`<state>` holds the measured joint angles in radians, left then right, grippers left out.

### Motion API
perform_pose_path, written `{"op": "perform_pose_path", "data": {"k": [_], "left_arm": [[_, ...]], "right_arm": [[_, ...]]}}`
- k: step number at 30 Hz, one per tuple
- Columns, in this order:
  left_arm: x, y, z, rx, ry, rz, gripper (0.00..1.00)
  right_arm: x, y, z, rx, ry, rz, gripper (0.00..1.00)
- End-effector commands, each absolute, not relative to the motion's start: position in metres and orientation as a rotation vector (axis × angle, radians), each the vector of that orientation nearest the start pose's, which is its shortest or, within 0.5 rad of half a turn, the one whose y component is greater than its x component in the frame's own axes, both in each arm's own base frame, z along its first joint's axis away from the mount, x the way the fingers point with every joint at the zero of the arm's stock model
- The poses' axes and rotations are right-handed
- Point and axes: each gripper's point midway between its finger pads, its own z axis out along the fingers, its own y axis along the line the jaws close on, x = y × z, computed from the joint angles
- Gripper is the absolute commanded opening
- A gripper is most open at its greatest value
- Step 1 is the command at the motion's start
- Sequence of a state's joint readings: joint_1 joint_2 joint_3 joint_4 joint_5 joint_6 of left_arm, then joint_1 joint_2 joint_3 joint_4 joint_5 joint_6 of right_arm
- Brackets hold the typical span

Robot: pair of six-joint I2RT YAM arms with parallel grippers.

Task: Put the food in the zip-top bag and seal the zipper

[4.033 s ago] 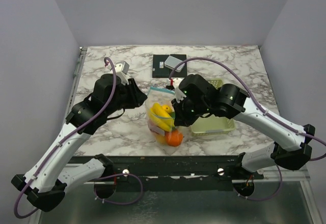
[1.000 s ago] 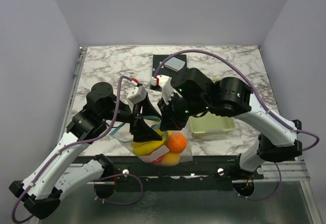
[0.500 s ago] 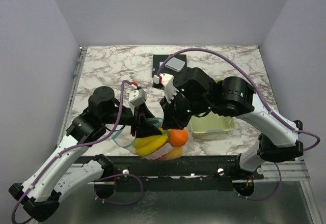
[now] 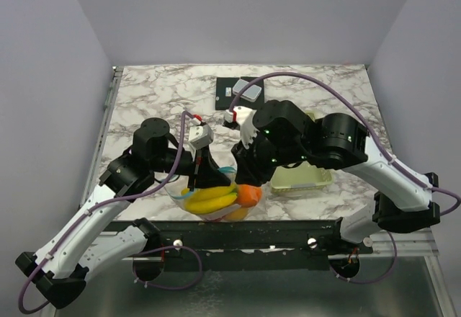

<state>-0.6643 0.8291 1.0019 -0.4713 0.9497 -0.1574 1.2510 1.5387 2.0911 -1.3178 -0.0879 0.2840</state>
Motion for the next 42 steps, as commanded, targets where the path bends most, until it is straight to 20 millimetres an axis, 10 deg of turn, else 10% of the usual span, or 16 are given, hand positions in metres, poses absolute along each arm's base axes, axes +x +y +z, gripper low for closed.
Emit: {"op": "perform_pose_path", "data": {"k": [1,11,42], "left_arm": [[0.074,-0.252,0.331,1.202,1.59,-1.482,0.0],[0.073,-0.252,0.339,1.181,1.602,-1.5,0.0],[0.075,-0.251,0.356,1.145,1.579,-1.485,0.0]], "right_arm": [[0.088,0.322,0.386,-1.155,2.004,0.848,0.34],[0.076,0.32,0.393,-1.194,1.739,0.997,0.62],[0.089,0.338,0.361,-1.145,1.497,1.005,0.46]]}}
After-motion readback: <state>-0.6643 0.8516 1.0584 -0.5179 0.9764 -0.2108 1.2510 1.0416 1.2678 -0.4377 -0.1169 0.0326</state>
